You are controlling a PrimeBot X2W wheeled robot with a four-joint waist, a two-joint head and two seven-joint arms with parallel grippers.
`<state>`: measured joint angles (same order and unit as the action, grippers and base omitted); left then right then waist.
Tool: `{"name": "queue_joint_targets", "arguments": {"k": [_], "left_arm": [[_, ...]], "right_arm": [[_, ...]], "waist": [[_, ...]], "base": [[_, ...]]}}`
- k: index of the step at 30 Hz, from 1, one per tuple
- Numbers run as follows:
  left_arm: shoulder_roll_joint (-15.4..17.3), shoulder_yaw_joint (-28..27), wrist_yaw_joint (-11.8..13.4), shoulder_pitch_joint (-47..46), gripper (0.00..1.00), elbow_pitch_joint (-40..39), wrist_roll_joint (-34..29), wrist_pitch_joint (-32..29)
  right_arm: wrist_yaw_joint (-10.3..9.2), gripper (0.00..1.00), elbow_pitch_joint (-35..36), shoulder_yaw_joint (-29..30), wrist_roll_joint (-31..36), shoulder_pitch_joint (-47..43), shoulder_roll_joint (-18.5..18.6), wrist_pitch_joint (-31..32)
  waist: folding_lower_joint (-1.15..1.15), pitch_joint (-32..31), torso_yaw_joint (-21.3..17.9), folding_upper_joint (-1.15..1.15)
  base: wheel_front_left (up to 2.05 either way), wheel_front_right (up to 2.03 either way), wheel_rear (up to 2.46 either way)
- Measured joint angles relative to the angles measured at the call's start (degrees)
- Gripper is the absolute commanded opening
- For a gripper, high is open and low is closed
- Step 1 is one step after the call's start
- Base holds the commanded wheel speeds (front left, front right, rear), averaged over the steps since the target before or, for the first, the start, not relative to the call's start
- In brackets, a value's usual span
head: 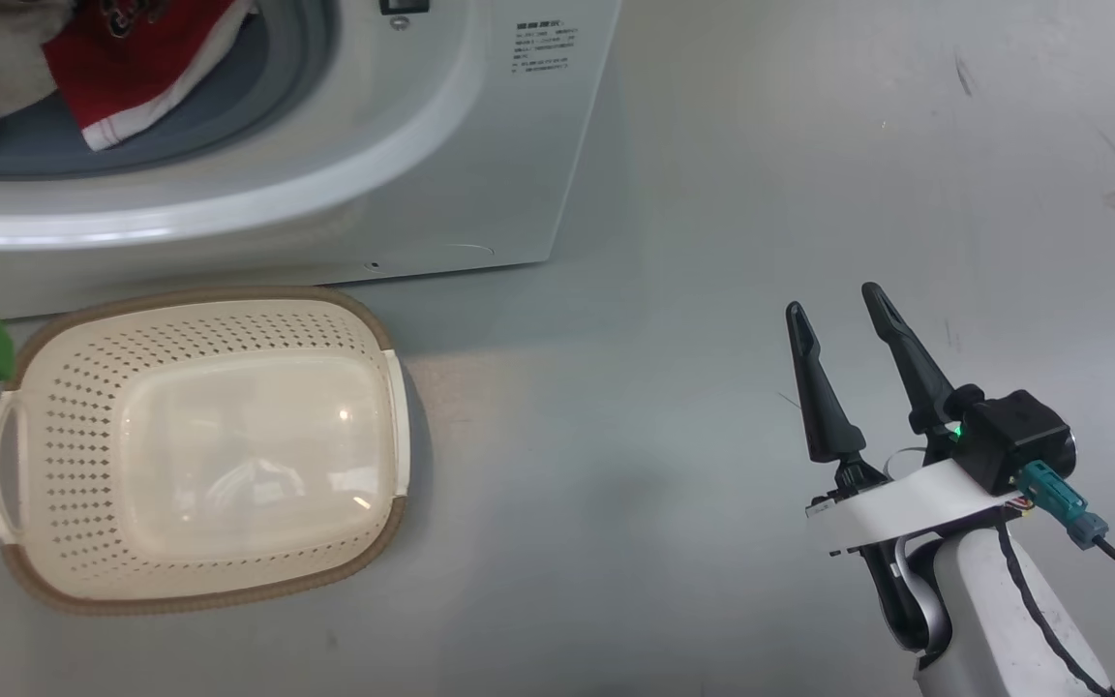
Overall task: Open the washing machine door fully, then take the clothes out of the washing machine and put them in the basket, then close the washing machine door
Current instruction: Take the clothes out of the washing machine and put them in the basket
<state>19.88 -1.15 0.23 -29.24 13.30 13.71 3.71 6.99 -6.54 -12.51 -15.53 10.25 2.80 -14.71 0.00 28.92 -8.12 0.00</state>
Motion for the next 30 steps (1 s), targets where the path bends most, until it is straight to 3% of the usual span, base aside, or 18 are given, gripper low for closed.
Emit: {"name": "queue_joint_targets", "arguments": {"k": [12, 25, 30], "left_arm": [[2.8, 0.1, 1.8, -9.3, 1.0, 7.0, -2.8, -7.0], [8.7, 0.4, 3.6, -17.0, 1.0, 13.8, -8.4, -13.3], [9.3, 1.3, 3.6, -20.8, 1.0, 15.3, -9.3, -16.0]], "right_arm": [[0.0, 1.0, -0.1, -2.6, -3.2, 2.7, 0.0, 0.0], [-0.01, 1.0, -0.1, -4.1, -5.1, 3.8, -0.1, 0.0], [-0.02, 1.0, -0.2, -4.5, -5.2, 4.6, -0.1, 0.0]], "waist": [[0.0, 5.4, -6.1, 0.0], [0.0, 8.5, -8.3, 0.0], [0.0, 9.4, -8.5, 0.0]], "base": [[0.0, 0.0, 0.0], [0.0, 0.0, 0.0], [0.0, 0.0, 0.0]]}}
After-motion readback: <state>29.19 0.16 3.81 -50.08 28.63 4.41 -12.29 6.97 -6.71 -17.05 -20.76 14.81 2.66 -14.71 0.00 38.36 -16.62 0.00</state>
